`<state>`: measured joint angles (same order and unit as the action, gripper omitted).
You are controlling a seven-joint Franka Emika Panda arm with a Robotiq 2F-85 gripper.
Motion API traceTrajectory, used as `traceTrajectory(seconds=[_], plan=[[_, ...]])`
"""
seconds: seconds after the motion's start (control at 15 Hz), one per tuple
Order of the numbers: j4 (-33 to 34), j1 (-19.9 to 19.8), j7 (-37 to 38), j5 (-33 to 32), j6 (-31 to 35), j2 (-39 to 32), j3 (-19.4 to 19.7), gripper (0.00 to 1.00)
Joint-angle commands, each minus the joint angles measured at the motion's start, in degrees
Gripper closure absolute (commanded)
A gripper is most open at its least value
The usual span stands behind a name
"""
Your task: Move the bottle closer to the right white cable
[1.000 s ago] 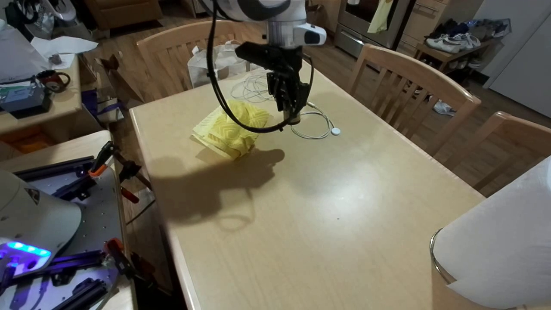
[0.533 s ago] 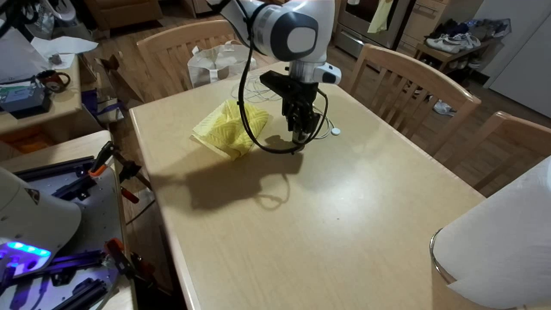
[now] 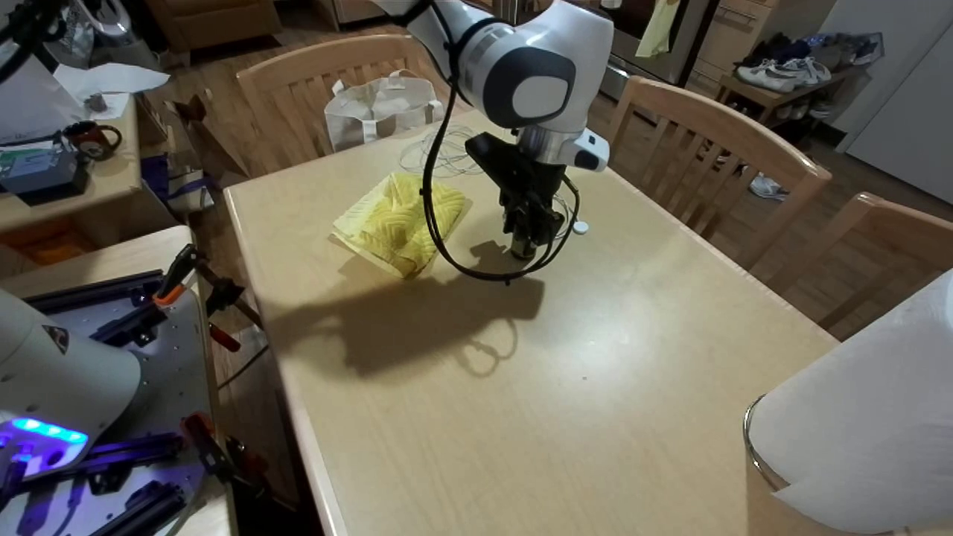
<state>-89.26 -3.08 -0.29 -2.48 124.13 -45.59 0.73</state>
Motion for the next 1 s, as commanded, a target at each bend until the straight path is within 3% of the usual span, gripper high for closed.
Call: traceTrajectory(seconds=[0.0,0.27,0.33,0.67,0.93], plan=[[1.85,-0.56,-1.64,1.01,-1.80,-1.05,-0.16,0.03],[2.14,-0.17,-1.57,0.08,-1.34,-1.28,0.47,0.00],[-3.44,-0.51,-2.06,1.07,-2.64,4.75,-0.29,0.00],[-8.02,-0.47,-3.24,-1.18,-9.40,13.91,1.42,0.00],[-10.74,-1.36,-8.95,-0.90,-19.95,21.54,1.43,0.00]])
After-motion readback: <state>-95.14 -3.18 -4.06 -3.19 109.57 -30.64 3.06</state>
